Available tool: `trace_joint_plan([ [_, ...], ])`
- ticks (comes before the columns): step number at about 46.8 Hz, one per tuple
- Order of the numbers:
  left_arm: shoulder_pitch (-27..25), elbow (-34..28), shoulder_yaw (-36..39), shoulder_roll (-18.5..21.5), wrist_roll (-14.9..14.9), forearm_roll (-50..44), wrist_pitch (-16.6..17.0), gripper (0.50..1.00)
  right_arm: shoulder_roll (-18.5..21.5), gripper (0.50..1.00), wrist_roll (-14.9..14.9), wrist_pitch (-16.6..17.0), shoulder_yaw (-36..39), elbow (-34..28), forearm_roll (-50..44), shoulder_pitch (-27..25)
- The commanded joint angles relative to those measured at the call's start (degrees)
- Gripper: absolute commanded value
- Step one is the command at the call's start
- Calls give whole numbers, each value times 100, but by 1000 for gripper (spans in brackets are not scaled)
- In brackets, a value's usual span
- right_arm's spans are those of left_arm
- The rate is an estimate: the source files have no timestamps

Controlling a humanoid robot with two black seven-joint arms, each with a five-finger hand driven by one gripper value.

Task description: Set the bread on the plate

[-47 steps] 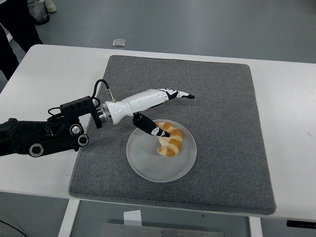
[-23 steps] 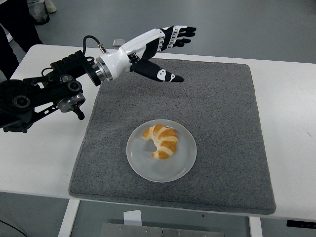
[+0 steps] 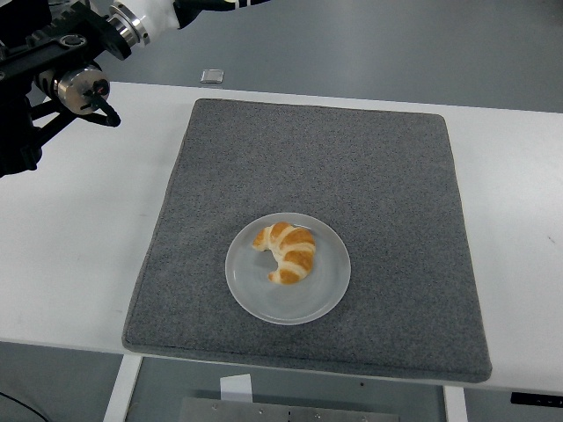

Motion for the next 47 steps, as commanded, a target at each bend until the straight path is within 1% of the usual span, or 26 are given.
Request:
trace_joint_plan([
  [1, -17, 312, 6, -23, 8, -388, -150, 988, 0, 952, 0, -9, -1, 0, -10, 0],
  [6, -61, 707, 6, -138, 61, -801, -387, 990, 0, 952, 0, -9, -1, 0, -10, 0],
  [15, -44, 1463, 15, -392, 315, -1460, -686, 988, 0, 952, 0, -9, -1, 0, -1, 0],
  [20, 18, 1710, -3, -551, 623, -1575, -836, 988, 0, 952, 0, -9, 8, 0, -1, 0],
  [23, 70, 1719, -11, -604, 790, -1776, -854, 988, 0, 952, 0, -9, -1, 0, -1, 0],
  [28, 149, 1728, -11, -612, 1159, -2312, -862, 988, 0, 952, 0, -9, -1, 0, -1, 0],
  [30, 150, 1763, -3, -612, 1247, -2480, -862, 988, 0, 952, 0, -9, 8, 0, -1, 0],
  [34, 176, 1772, -3, -612, 1239, -2533, -862, 988, 0, 952, 0, -9, 8, 0, -1, 0],
  [43, 466, 1833, 6, -630, 1221, -2480, -880, 988, 0, 952, 0, -9, -1, 0, -1, 0],
  [47, 624, 1851, 6, -744, 1186, -2463, -924, 988, 0, 952, 0, 0, -1, 0, -10, 0],
])
